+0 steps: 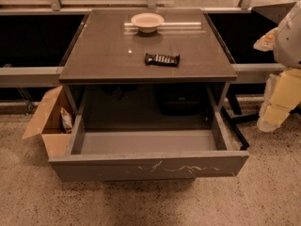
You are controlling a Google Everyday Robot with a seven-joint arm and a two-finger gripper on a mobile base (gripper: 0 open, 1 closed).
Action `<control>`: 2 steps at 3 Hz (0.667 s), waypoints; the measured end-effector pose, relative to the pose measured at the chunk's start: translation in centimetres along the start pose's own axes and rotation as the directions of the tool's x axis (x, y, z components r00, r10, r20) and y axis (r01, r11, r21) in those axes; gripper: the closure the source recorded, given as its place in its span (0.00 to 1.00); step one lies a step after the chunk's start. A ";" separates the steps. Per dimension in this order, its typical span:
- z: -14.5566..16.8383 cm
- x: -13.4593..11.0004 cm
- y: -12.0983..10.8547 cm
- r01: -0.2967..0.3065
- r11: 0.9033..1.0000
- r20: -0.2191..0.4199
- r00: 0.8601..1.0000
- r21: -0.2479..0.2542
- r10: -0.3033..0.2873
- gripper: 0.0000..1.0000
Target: Place rxbar chocolate into top drawer
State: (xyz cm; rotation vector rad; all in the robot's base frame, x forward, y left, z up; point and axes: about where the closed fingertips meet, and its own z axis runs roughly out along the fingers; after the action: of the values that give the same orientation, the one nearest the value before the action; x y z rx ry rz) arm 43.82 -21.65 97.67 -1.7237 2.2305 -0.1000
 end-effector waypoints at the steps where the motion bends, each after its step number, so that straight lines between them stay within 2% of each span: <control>1: 0.0 0.0 0.0 0.000 1.000 0.001 1.000 0.000 0.000 0.00; 2: 0.4 -0.4 -0.9 -0.022 1.000 0.030 0.999 0.009 0.021 0.00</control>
Offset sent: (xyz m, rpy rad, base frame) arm 0.0250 0.0019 -0.0077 0.0744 -0.0097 -0.0331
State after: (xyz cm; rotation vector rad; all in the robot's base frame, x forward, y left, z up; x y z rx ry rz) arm 44.91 -21.50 97.56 -1.6851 2.2230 -0.0783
